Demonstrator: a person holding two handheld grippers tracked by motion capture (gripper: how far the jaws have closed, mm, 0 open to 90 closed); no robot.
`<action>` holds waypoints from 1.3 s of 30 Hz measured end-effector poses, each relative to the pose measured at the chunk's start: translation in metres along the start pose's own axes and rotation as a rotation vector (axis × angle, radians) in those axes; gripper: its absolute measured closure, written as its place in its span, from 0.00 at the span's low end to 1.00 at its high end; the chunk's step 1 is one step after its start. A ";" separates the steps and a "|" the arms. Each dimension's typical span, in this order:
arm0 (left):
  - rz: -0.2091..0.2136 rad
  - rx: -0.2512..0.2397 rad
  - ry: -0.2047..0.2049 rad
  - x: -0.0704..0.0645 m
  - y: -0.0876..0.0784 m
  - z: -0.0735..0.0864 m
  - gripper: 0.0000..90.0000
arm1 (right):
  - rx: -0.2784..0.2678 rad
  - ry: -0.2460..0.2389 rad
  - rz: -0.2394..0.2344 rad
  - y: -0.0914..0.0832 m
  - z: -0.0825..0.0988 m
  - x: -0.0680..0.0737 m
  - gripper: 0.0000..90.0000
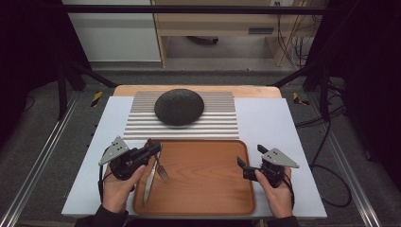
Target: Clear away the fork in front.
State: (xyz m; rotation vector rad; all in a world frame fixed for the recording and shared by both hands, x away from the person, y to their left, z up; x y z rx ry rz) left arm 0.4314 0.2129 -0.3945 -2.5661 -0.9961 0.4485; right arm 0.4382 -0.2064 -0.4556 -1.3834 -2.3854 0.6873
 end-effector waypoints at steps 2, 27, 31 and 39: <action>0.002 0.000 -0.005 0.000 -0.001 0.001 0.96 | -0.009 0.017 0.009 -0.004 0.003 -0.004 0.12; 0.029 0.040 -0.010 -0.016 -0.022 0.013 0.96 | -0.038 0.026 0.083 -0.035 0.036 -0.024 0.08; 0.021 0.071 -0.015 -0.018 -0.024 0.017 0.96 | -0.048 0.039 0.089 -0.034 0.037 -0.027 0.08; 0.050 0.098 -0.014 -0.020 -0.025 0.023 0.96 | -0.053 0.038 0.079 -0.033 0.036 -0.027 0.09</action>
Point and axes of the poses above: each handheld gripper's, and its own axes: y roughly forward along the jaws, z roughly out of its underside, x roughly to its left, the point moved 1 cm from there along y, roughly forward along the jaws, and after that the axes turned 14 degrees about x, right-handed, at the moved point
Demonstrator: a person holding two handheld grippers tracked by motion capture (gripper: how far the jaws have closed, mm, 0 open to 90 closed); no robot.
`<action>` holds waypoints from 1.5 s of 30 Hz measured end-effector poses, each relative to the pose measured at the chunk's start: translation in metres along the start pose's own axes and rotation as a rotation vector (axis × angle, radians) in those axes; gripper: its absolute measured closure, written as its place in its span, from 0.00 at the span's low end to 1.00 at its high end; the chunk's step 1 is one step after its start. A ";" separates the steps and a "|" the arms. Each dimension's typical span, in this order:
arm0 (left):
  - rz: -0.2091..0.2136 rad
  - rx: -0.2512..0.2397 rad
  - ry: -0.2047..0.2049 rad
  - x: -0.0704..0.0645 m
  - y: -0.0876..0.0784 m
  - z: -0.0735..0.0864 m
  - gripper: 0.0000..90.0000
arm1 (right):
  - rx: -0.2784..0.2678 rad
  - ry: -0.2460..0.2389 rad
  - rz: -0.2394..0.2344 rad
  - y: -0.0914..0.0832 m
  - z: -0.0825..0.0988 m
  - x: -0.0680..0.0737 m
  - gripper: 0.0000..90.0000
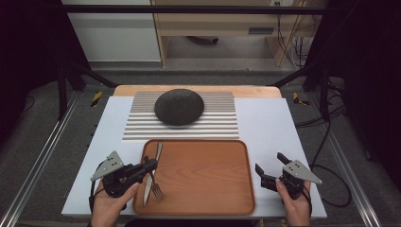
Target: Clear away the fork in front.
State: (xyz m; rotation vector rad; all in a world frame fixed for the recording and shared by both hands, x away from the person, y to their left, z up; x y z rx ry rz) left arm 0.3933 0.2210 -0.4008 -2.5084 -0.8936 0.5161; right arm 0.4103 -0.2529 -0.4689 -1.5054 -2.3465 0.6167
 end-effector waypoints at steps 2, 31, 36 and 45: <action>0.000 0.010 0.007 -0.001 0.001 0.000 0.96 | -0.003 0.002 -0.001 0.000 0.000 0.000 0.09; -0.094 0.152 -0.055 0.049 0.067 0.012 0.83 | -0.012 0.031 -0.035 0.001 -0.001 0.001 0.08; -0.096 0.147 -0.072 0.052 0.066 0.013 0.83 | -0.013 0.026 -0.034 0.001 -0.001 0.002 0.08; -0.103 0.145 -0.083 0.059 0.067 0.011 0.83 | -0.007 0.028 -0.038 0.002 -0.001 0.002 0.08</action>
Point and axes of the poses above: each handheld gripper's, and its own axes: y roughly forward along the jaws, z roughly out of its underside, x roughly to its left, the point moved 1 cm from there along y, roughly forward along the jaws, and after that the axes turned 14 degrees about x, right-handed, at the moved point
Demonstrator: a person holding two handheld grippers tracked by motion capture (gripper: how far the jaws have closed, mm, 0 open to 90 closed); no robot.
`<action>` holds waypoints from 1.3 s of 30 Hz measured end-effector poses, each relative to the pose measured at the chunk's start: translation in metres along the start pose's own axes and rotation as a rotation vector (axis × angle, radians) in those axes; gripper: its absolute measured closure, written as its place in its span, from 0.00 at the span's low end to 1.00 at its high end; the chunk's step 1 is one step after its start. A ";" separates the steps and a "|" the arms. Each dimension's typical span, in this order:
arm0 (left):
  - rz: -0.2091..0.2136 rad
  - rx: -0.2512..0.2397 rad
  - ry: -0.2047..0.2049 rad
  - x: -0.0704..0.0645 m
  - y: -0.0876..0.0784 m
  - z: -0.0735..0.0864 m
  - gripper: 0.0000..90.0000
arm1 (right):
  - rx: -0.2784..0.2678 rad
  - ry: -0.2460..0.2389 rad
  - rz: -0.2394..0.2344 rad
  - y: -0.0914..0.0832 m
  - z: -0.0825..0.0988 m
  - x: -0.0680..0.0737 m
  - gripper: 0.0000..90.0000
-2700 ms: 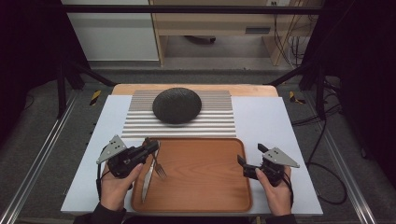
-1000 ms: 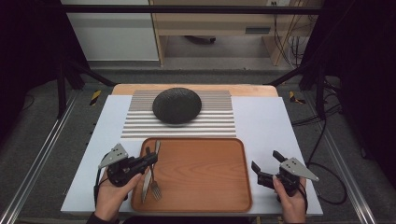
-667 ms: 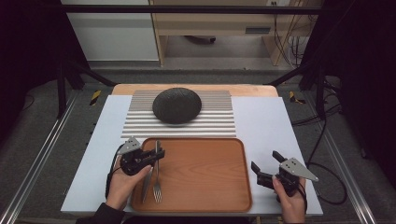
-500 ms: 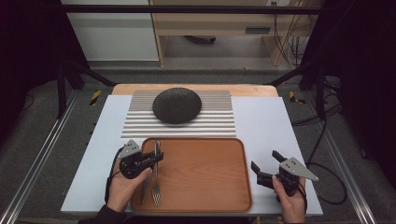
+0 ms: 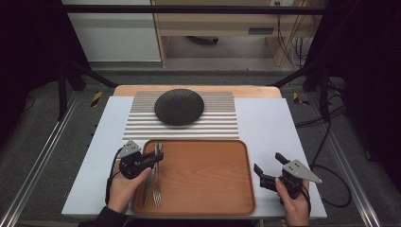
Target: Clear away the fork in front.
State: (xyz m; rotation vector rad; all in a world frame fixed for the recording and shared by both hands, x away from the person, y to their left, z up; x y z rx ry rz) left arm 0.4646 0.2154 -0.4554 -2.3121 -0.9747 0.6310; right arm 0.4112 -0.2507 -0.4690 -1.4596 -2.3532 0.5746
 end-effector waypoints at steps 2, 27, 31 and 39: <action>-0.002 -0.001 0.000 0.002 0.001 -0.001 0.83 | 0.000 0.003 -0.001 0.000 0.000 0.000 0.08; -0.200 -0.110 0.009 0.018 -0.017 0.007 0.43 | 0.006 -0.020 -0.005 0.002 0.000 0.002 0.08; -0.227 -0.114 0.032 0.018 -0.018 0.008 0.36 | 0.010 -0.029 -0.002 0.002 0.000 0.003 0.08; -0.273 -0.121 0.075 0.013 -0.018 0.008 0.27 | 0.005 -0.037 0.008 0.002 0.000 0.004 0.08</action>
Point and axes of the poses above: each handheld gripper's, and its own axes: y roughly forward along the jaws, z roughly out of its underside, x roughly to its left, the point moved 1 cm from there along y, roughly forward along the jaws, and after that the axes turned 14 degrees about x, right-handed, at the moved point
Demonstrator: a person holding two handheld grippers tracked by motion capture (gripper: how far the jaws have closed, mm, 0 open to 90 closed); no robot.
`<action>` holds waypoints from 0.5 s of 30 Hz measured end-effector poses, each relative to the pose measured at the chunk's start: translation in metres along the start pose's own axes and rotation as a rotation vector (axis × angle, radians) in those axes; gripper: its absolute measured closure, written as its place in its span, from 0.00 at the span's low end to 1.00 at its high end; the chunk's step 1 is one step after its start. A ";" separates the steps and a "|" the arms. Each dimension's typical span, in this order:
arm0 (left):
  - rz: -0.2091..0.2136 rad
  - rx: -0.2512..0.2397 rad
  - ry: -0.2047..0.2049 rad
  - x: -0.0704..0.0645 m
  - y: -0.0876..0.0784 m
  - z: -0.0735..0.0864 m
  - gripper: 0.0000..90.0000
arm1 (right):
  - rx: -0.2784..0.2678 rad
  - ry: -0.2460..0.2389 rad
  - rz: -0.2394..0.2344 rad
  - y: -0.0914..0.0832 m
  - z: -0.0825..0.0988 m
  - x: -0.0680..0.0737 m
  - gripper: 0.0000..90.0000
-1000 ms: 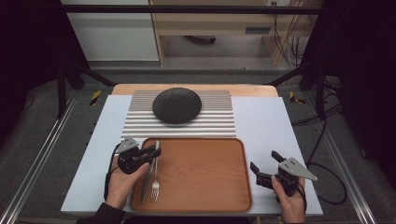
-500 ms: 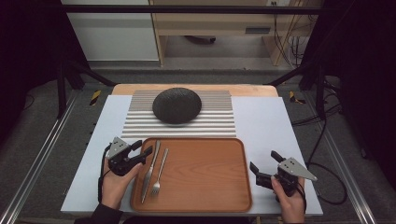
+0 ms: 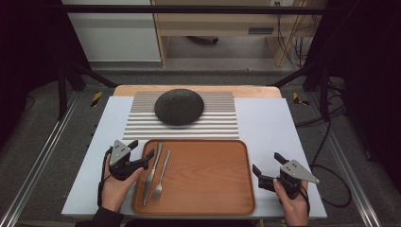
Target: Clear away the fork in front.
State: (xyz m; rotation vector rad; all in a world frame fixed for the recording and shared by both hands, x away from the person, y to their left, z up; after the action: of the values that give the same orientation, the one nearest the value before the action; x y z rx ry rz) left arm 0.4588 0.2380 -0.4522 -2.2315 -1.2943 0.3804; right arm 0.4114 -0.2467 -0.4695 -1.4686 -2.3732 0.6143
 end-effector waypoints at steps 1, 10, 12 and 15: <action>-0.010 0.002 0.002 0.001 0.000 0.000 0.26 | 0.000 0.000 0.000 0.000 0.000 0.000 0.08; -0.035 -0.023 0.013 0.009 -0.003 0.004 0.13 | 0.001 -0.007 0.003 0.000 0.000 0.001 0.07; -0.039 -0.026 0.023 0.009 -0.004 0.004 0.12 | -0.001 -0.007 0.003 0.000 0.000 0.001 0.07; -0.031 -0.028 0.028 0.009 -0.004 0.004 0.10 | 0.000 -0.006 0.003 0.000 0.000 0.001 0.07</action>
State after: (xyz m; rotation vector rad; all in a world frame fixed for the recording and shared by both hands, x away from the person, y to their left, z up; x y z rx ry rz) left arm 0.4587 0.2489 -0.4536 -2.2293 -1.3254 0.3207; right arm 0.4114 -0.2460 -0.4697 -1.4723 -2.3761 0.6200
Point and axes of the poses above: each handheld gripper's, and its own axes: y roughly forward along the jaws, z roughly out of its underside, x roughly to its left, the point moved 1 cm from there along y, roughly forward along the jaws, and after that the axes turned 14 degrees about x, right-handed, at the moved point
